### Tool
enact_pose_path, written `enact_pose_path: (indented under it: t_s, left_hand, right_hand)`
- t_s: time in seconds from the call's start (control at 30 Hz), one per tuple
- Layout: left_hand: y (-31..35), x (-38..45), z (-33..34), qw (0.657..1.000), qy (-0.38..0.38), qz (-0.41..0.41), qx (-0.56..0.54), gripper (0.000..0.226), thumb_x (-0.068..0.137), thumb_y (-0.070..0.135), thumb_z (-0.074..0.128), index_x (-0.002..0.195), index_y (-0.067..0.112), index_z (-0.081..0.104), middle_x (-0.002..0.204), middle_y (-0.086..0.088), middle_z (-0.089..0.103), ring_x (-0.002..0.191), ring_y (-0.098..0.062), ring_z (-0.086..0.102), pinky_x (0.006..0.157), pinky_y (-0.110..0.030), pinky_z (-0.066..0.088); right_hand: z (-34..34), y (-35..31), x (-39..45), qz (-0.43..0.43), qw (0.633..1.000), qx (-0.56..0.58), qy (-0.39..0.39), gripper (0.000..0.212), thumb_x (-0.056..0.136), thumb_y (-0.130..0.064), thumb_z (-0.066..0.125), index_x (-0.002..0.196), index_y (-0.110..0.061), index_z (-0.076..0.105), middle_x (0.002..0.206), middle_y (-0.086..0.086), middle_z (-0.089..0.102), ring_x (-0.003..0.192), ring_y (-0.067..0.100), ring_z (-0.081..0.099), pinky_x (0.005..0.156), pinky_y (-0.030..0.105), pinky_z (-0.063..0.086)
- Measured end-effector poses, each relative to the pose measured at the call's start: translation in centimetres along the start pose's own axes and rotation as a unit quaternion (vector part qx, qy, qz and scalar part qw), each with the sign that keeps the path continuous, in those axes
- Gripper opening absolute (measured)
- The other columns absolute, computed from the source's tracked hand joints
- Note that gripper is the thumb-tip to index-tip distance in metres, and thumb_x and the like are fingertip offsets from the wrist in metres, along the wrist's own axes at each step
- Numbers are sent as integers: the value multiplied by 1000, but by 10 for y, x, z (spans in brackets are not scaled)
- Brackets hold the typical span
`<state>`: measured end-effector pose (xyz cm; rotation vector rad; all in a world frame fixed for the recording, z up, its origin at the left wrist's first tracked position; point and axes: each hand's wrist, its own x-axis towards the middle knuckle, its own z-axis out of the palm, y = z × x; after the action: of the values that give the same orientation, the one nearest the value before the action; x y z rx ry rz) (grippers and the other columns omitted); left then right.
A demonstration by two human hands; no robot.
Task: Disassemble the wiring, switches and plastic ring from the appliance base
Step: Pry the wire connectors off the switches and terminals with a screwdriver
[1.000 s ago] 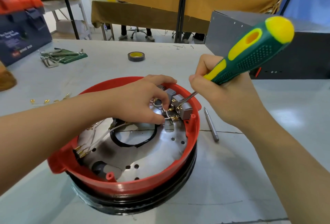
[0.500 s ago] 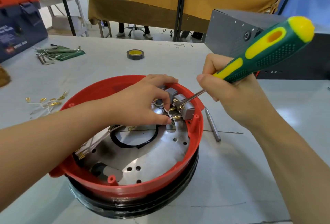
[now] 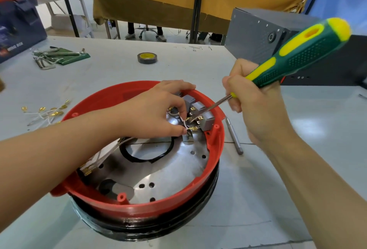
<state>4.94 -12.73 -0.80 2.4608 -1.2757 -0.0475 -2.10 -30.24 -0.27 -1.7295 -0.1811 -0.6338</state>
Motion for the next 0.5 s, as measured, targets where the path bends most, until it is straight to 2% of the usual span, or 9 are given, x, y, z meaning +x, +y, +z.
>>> enact_pose_path:
  t_s: [0.07,0.17,0.23,0.33,0.5]
  left_hand:
    - [1,-1,0,1000,-3,6,-1,11,78,29,72,85,26,65,152,15,24,139,0,15,110,-17,14]
    - [1,-1,-1,1000,1,12,1,11,77,29,73,82,27,63,151,14,26,138,-3,19,111,-20,17]
    - [1,-1,-1,1000,0,11,-2,11,77,30,72,82,25,64,152,14,25,139,-3,18,112,-21,17]
    - [-1,-1,0,1000,1,15,2,11,78,31,72,84,25,65,152,14,24,138,-1,16,110,-17,14]
    - [-1,0,0,1000,1,14,4,11,79,31,71,87,25,67,150,15,25,135,0,18,105,-15,15]
  right_hand:
    - [7,0,-9,-1,1000,-7,-2,30,73,-9,53,50,-20,37,48,-2,28,45,8,28,44,19,26]
    - [9,-13,-4,-77,996,-36,-18,29,75,-2,53,54,-10,34,49,-2,28,45,3,30,45,12,26]
    - [3,-22,7,-96,994,-40,-19,29,74,-3,53,56,-2,31,48,-3,26,44,5,28,47,12,25]
    - [-5,-22,12,-88,994,-55,-25,28,74,-5,52,57,3,31,47,-3,26,45,7,28,48,14,25]
    - [-8,-11,3,-64,995,-67,-32,28,74,-7,52,58,0,31,50,5,27,47,7,27,48,17,25]
